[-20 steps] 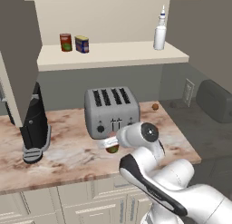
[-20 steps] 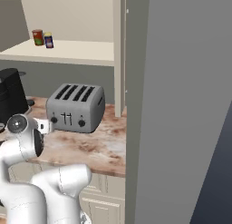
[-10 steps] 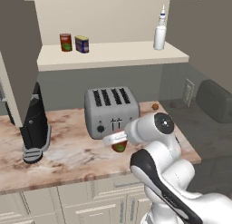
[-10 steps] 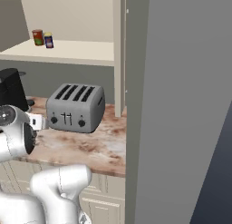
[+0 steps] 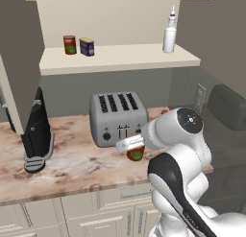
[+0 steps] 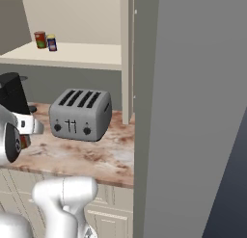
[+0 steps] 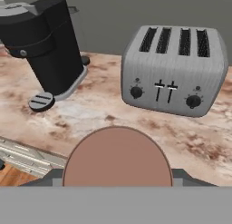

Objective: Pick the cans from the counter and place them in their designated side in the cabinet.

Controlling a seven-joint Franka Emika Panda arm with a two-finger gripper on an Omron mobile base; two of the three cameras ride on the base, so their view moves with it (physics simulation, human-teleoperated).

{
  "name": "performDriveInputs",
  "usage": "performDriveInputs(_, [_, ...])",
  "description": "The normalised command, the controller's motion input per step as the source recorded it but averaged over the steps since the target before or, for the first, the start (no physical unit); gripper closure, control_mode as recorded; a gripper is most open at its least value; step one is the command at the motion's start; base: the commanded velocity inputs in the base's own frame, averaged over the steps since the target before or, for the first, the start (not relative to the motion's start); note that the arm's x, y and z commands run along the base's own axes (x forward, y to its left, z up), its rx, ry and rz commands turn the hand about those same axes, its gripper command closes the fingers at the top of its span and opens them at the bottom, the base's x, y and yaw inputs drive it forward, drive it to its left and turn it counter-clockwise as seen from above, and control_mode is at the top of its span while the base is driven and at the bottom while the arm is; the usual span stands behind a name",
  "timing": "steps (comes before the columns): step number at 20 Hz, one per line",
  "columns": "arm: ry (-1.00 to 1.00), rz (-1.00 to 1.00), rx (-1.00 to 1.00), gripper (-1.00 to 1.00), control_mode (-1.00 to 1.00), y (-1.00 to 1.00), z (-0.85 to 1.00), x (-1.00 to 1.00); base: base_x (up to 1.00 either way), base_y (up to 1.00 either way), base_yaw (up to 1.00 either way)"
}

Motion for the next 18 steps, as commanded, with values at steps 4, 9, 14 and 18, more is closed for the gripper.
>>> performDriveInputs(4, [-0.09,0.0,0.02,1.0,-1.0,-0.14,0.0,-0.21,0.0,0.0,0.0])
performDriveInputs(9, [-0.09,0.0,0.01,1.0,-1.0,-0.27,0.03,-0.14,0.0,0.0,0.0])
performDriveInputs(14, [-0.09,0.0,0.02,1.0,-1.0,-0.28,0.21,-0.25,0.0,0.0,0.0])
performDriveInputs(18, [-0.1,0.0,0.03,1.0,-1.0,-0.18,0.26,-0.23,0.0,0.0,0.0])
